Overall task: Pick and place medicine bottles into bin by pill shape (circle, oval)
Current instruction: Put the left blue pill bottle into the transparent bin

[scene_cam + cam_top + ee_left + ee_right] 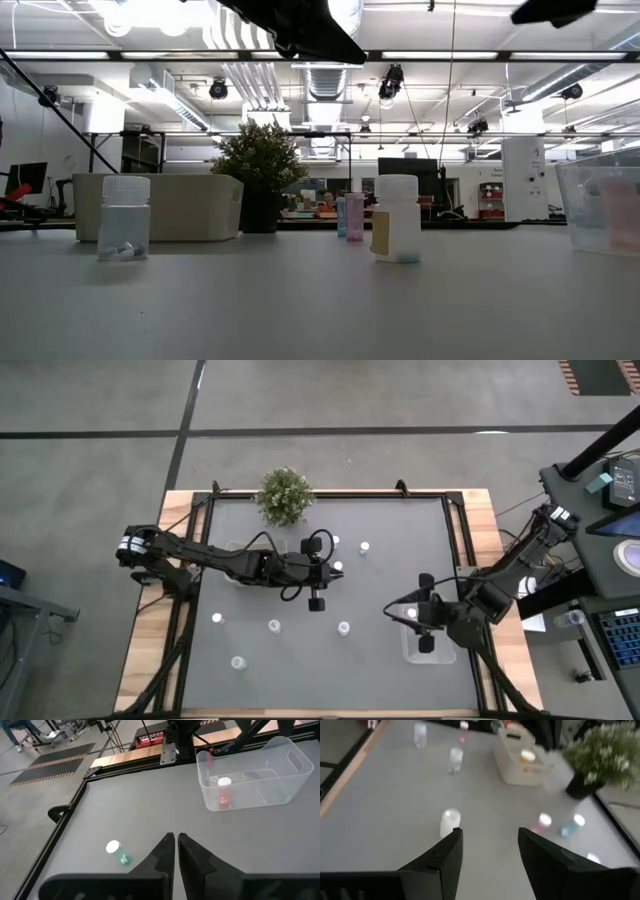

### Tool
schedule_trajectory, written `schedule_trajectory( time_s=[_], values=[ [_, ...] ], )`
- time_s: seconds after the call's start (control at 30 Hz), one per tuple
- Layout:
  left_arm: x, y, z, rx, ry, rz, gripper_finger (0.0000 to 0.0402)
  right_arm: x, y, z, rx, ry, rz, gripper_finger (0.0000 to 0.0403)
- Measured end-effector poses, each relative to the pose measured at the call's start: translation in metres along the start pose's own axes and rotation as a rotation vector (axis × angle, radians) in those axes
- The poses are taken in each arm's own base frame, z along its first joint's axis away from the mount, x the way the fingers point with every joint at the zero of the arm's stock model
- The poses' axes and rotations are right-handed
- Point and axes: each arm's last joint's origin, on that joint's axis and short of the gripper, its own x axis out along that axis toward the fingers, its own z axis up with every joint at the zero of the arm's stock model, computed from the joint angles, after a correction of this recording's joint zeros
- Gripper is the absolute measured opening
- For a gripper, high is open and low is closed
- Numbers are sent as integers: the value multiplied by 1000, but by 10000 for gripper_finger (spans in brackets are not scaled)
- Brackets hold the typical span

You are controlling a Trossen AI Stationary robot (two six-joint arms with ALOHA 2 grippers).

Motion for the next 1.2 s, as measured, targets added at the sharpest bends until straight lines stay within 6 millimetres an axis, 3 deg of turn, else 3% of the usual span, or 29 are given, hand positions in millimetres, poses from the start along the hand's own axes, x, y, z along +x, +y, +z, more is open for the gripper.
schedule_trajectory(
  time_s=[0.47,0.67,0.9,1.2],
  values=[
    [-9,-17,1,136,-5,-49,5,39,-44,17,149,-2,-45,173],
    [-30,-13,-7,158,-33,-51,5,57,-67,24,236,36,-82,173],
    [-57,-3,-25,169,-116,30,5,83,-99,52,343,102,-111,173],
    [-88,8,-41,227,-201,122,5,128,-158,89,582,384,-222,173]
  ],
)
